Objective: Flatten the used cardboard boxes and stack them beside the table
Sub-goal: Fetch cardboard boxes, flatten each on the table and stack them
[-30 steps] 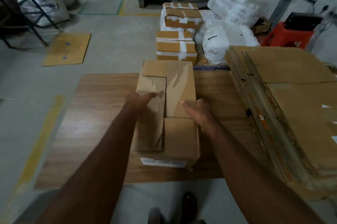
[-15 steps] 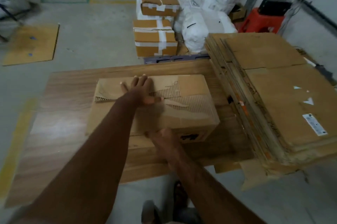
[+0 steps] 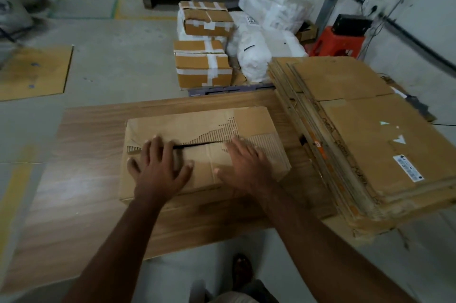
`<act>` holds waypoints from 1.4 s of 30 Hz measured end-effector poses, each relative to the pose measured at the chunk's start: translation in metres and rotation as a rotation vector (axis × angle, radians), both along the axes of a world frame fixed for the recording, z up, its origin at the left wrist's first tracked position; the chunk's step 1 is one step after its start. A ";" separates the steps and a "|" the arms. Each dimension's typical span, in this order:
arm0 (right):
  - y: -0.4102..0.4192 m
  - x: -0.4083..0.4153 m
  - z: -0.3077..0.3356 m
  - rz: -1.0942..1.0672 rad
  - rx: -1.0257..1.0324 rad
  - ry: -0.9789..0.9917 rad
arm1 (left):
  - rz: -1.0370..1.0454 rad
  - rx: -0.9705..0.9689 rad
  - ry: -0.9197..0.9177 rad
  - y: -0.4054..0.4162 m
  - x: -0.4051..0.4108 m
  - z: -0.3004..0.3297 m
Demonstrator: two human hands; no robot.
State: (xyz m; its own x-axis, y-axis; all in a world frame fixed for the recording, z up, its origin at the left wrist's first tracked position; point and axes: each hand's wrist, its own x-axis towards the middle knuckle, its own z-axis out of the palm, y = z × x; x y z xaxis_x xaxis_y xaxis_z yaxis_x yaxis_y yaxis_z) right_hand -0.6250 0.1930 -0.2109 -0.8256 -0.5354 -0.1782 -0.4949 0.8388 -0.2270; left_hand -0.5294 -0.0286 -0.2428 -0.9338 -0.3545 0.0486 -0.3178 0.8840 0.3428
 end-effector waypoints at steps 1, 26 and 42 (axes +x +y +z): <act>0.002 0.000 -0.006 0.021 0.026 0.007 | -0.008 -0.043 -0.026 0.000 0.007 -0.003; -0.044 -0.066 -0.014 0.309 -0.041 0.376 | 0.499 0.077 -0.203 0.017 -0.004 0.004; -0.084 -0.109 -0.040 0.298 -0.324 0.827 | 0.663 -0.045 -0.350 0.016 -0.038 0.028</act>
State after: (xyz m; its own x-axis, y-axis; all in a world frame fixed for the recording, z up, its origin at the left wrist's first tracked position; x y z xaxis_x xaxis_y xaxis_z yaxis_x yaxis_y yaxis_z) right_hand -0.7336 0.1094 -0.2506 -0.4442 -0.6662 0.5991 -0.7880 0.6087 0.0926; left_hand -0.5677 -0.0128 -0.2148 -0.4886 -0.8529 -0.1839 -0.8725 0.4799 0.0922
